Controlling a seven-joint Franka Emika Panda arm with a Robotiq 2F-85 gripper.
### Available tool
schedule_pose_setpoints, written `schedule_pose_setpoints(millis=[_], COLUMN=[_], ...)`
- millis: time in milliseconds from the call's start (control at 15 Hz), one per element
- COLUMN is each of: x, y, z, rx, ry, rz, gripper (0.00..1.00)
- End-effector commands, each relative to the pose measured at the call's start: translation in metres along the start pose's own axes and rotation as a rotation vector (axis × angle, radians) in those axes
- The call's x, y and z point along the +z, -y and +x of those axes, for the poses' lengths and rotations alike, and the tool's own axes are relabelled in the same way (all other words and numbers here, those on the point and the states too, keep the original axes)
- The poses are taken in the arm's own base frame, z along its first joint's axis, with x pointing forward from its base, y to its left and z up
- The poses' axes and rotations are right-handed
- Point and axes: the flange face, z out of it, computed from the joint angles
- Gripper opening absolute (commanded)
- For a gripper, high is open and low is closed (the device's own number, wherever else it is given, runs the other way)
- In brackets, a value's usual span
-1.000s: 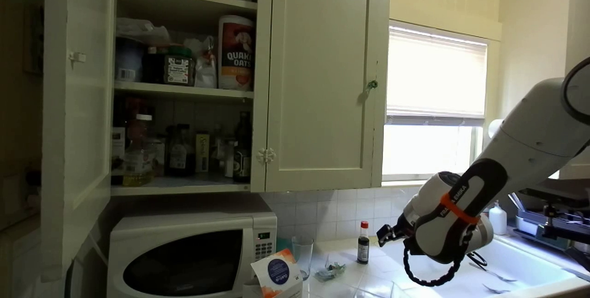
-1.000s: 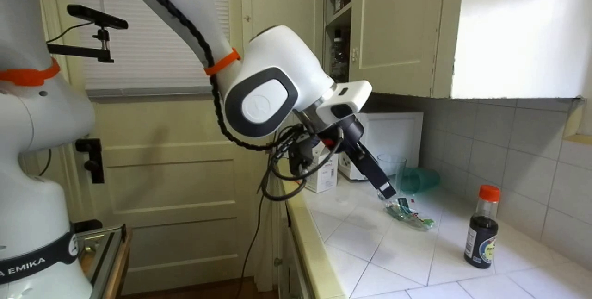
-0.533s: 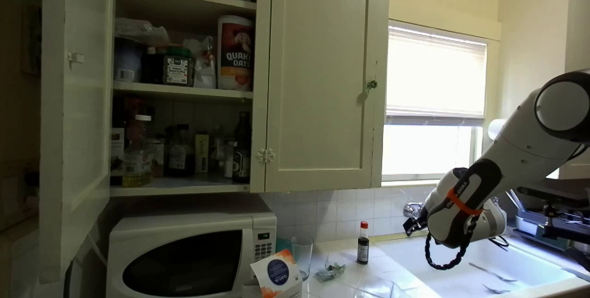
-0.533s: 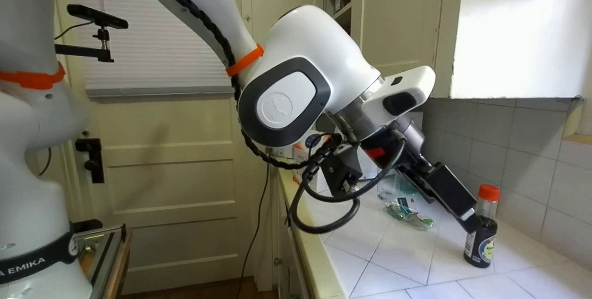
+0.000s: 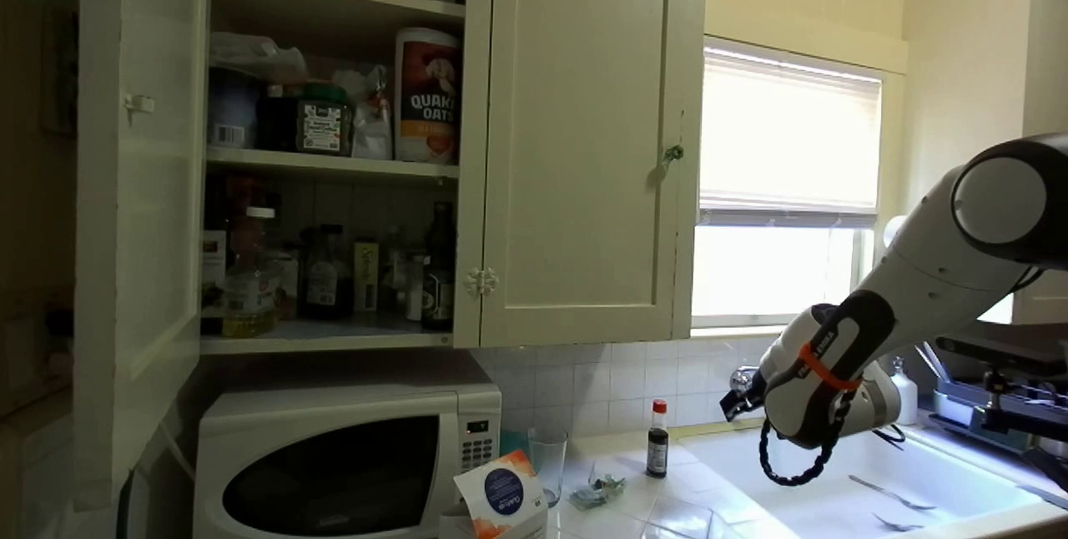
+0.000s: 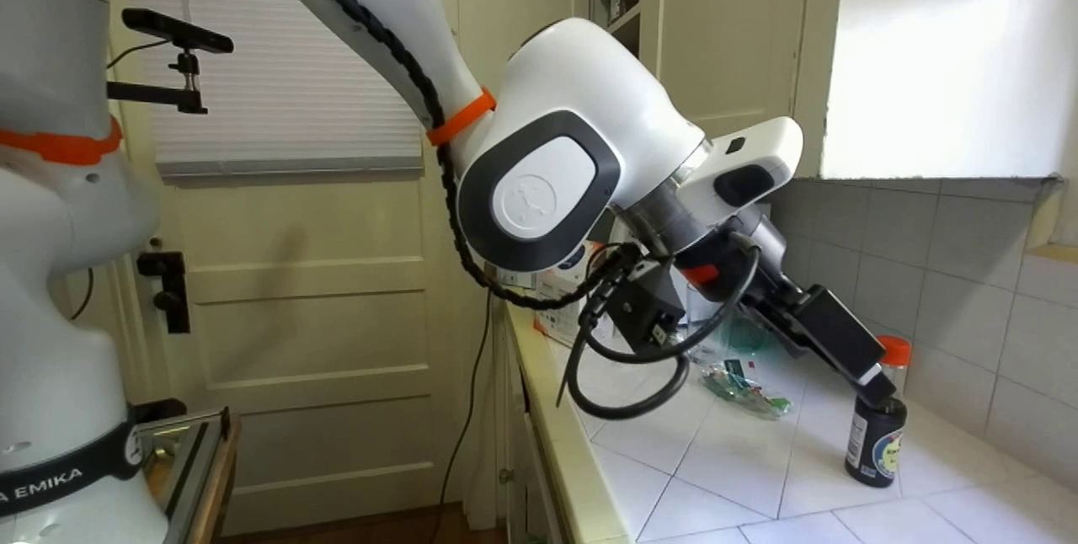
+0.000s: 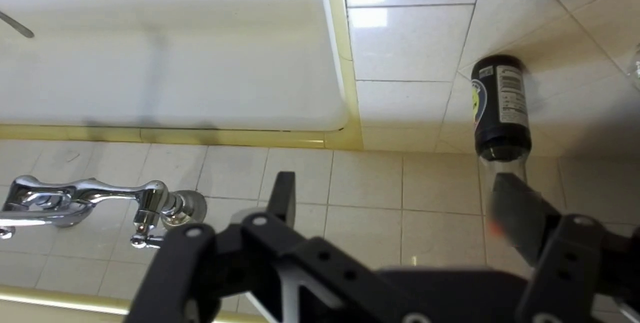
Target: Put the soy sauce bottle on the bottom shelf.
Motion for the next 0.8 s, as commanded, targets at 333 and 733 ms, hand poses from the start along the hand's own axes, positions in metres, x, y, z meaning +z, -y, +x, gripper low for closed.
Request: schedule_pose_setpoints(millis=[333, 733], x=[0.054, 0.079], y=[0.041, 0.085], z=[-0.003, -0.002], rx=[-0.067, -0.114], ry=[-0.005, -0.041], rz=[0.031, 0.061], gripper=[1.0, 1.0])
